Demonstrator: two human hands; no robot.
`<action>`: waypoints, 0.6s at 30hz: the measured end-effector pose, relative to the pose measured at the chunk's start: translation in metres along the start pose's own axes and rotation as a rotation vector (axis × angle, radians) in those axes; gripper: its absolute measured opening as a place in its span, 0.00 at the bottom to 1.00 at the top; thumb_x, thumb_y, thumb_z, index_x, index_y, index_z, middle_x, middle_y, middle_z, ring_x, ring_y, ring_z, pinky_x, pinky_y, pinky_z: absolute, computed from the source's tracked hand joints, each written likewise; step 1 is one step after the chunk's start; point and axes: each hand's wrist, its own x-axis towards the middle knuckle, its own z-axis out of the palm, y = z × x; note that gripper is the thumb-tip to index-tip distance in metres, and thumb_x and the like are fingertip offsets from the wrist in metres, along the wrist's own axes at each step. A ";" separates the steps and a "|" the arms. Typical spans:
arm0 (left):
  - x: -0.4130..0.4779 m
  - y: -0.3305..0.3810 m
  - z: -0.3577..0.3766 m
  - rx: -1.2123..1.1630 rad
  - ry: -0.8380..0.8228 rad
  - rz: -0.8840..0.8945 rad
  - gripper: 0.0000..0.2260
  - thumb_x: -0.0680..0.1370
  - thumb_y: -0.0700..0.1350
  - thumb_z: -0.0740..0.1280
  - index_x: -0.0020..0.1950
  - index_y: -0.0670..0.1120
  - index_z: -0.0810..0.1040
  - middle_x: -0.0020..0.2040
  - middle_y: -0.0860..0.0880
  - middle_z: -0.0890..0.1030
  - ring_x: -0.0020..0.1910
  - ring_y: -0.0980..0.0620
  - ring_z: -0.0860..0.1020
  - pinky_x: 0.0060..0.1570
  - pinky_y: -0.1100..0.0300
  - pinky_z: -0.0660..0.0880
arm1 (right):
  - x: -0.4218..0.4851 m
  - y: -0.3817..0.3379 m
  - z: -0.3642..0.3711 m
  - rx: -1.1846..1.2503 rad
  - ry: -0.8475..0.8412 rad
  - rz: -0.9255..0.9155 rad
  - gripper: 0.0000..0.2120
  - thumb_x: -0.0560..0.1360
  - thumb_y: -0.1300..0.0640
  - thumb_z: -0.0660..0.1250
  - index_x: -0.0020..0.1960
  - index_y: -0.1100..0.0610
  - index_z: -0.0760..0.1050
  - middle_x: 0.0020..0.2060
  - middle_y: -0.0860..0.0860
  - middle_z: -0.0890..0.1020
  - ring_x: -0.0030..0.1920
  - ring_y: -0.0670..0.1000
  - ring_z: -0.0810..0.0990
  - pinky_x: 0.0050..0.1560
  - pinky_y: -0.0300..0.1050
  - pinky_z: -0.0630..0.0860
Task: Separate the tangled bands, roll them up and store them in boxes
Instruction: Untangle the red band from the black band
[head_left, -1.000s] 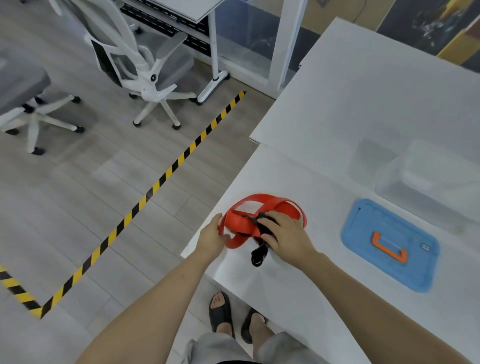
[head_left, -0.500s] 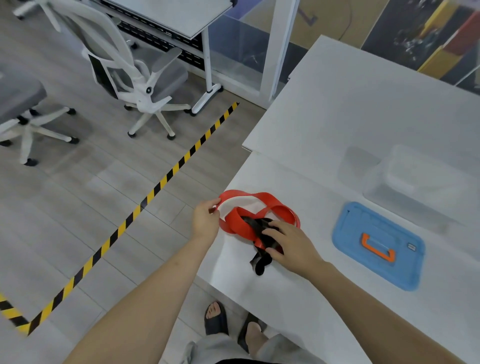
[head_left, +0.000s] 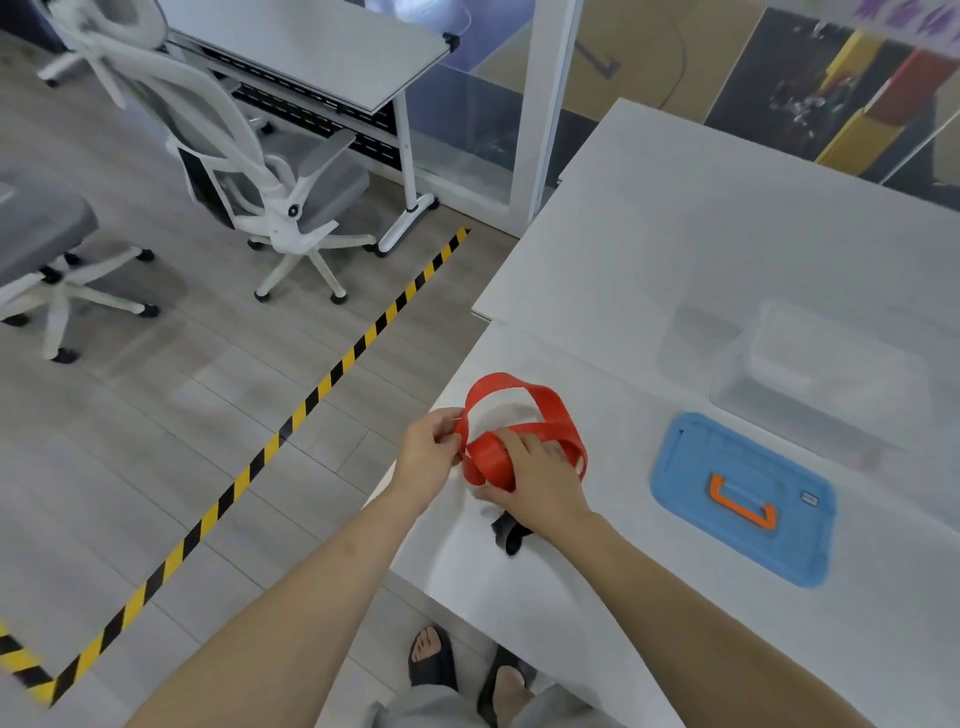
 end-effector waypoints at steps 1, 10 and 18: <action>0.000 -0.001 -0.001 0.032 -0.001 0.012 0.20 0.82 0.32 0.64 0.51 0.57 0.83 0.49 0.53 0.86 0.48 0.50 0.85 0.52 0.48 0.85 | 0.001 0.000 0.003 -0.026 -0.008 -0.004 0.36 0.75 0.34 0.69 0.78 0.43 0.62 0.68 0.50 0.77 0.66 0.57 0.78 0.62 0.57 0.77; 0.022 0.020 -0.037 0.051 0.192 0.016 0.12 0.83 0.38 0.66 0.60 0.48 0.86 0.49 0.50 0.86 0.51 0.46 0.84 0.52 0.48 0.84 | -0.029 0.037 0.007 -0.109 0.012 -0.194 0.32 0.76 0.40 0.70 0.78 0.40 0.67 0.72 0.48 0.75 0.72 0.54 0.74 0.66 0.53 0.77; 0.021 0.035 -0.009 -0.194 0.047 -0.030 0.15 0.84 0.32 0.61 0.64 0.42 0.83 0.57 0.44 0.86 0.57 0.45 0.84 0.55 0.50 0.85 | -0.008 0.014 -0.002 0.255 0.198 -0.043 0.23 0.77 0.40 0.71 0.69 0.47 0.75 0.66 0.45 0.77 0.68 0.50 0.75 0.65 0.48 0.76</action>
